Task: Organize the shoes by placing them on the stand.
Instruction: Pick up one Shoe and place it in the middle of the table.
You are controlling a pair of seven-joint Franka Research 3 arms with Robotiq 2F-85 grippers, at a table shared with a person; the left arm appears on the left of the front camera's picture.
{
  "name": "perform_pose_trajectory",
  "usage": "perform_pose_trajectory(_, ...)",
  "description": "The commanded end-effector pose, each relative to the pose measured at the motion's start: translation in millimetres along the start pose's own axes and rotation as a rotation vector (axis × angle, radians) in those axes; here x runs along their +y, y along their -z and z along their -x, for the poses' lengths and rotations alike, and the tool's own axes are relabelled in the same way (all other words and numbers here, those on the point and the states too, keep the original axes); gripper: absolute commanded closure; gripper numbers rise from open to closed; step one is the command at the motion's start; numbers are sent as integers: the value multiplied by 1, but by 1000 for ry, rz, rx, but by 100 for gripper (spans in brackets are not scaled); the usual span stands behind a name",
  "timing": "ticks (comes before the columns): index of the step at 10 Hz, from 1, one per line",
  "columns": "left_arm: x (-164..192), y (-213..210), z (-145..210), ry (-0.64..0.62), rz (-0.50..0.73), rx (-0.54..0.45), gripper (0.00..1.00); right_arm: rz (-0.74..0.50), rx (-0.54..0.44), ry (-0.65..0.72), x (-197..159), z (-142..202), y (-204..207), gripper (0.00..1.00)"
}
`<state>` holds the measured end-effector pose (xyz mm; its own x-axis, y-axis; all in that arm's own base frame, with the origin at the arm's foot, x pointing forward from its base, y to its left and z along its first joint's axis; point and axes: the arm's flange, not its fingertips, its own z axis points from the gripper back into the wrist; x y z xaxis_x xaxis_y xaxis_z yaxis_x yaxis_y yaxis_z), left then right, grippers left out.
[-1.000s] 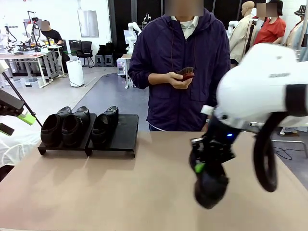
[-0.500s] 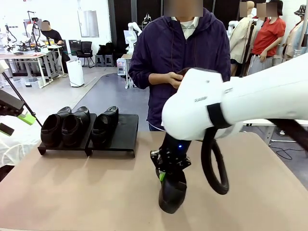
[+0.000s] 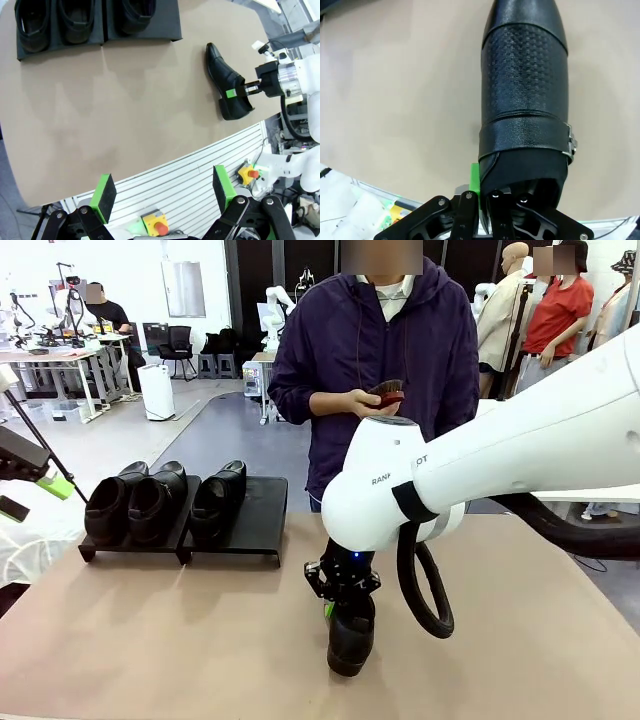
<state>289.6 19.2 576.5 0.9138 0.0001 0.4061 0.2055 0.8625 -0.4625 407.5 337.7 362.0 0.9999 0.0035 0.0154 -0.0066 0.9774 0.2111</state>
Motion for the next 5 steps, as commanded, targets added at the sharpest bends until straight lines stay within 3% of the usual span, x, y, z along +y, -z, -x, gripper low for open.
perform_pose_trajectory(1,3,-3,1,12,-2,6,0,-17,-19,-79,8,-3,0,100)
perform_pose_trajectory(5,3,-3,1,12,-2,6,0,-2,1,-24,2,1,3,100)
